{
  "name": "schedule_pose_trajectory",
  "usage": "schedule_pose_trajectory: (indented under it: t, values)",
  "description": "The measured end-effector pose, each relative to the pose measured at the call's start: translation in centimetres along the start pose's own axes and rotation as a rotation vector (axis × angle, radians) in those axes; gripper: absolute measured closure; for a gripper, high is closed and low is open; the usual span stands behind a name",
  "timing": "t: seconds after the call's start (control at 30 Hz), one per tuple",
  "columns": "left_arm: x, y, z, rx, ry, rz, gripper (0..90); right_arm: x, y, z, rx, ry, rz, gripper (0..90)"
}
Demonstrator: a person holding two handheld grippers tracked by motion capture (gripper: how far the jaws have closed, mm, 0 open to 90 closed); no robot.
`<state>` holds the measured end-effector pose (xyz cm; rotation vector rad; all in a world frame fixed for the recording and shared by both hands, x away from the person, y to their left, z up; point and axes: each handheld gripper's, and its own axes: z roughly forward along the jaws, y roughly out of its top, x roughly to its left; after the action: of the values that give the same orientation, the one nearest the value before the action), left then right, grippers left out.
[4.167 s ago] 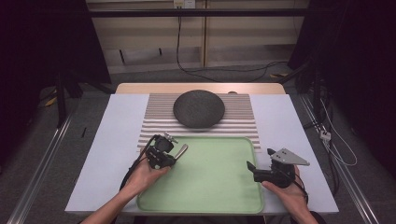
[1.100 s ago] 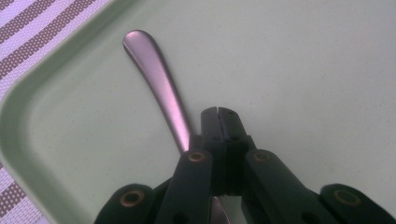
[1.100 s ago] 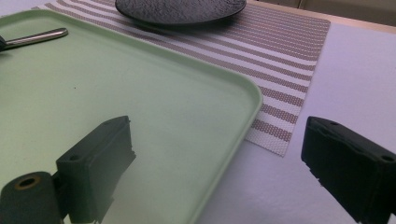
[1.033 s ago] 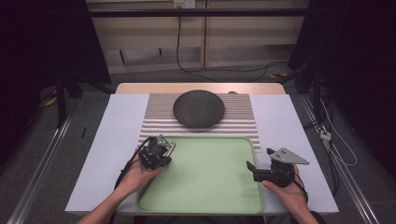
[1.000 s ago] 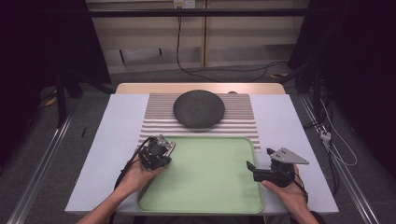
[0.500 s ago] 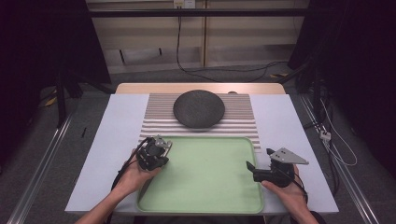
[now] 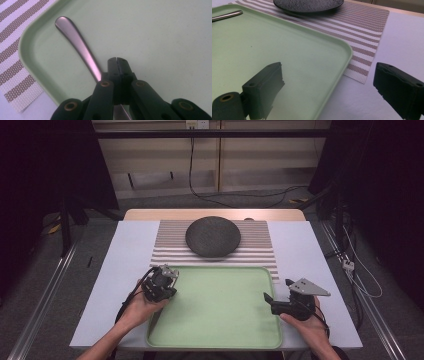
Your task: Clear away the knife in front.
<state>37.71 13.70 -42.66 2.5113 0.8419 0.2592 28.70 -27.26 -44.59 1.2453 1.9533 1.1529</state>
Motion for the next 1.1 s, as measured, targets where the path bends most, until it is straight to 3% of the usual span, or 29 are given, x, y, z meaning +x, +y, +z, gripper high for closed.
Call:
schedule_pose_trajectory:
  t: [0.27, 0.53, 0.77, 1.1]
  values:
    - [0.4, -0.8, -0.4, -0.011, -0.014, -0.029, 90.0, 0.0, 0.0, 0.0, -0.003, 0.001, -0.001, 9.3]
    - [0.8, -1.1, -0.5, -0.004, 0.011, -0.046, 90.0, 0.0, 0.0, 0.0, -0.002, 0.001, -0.001, 9.2]
    - [0.7, -1.1, -0.7, 0.008, 0.021, -0.028, 90.0, 0.0, 0.0, -0.1, -0.002, 0.001, 0.0, 9.2]
    - [0.9, -1.3, -0.7, -0.006, 0.015, -0.041, 90.0, 0.0, 0.0, 0.0, 0.0, 0.0, 0.003, 9.2]
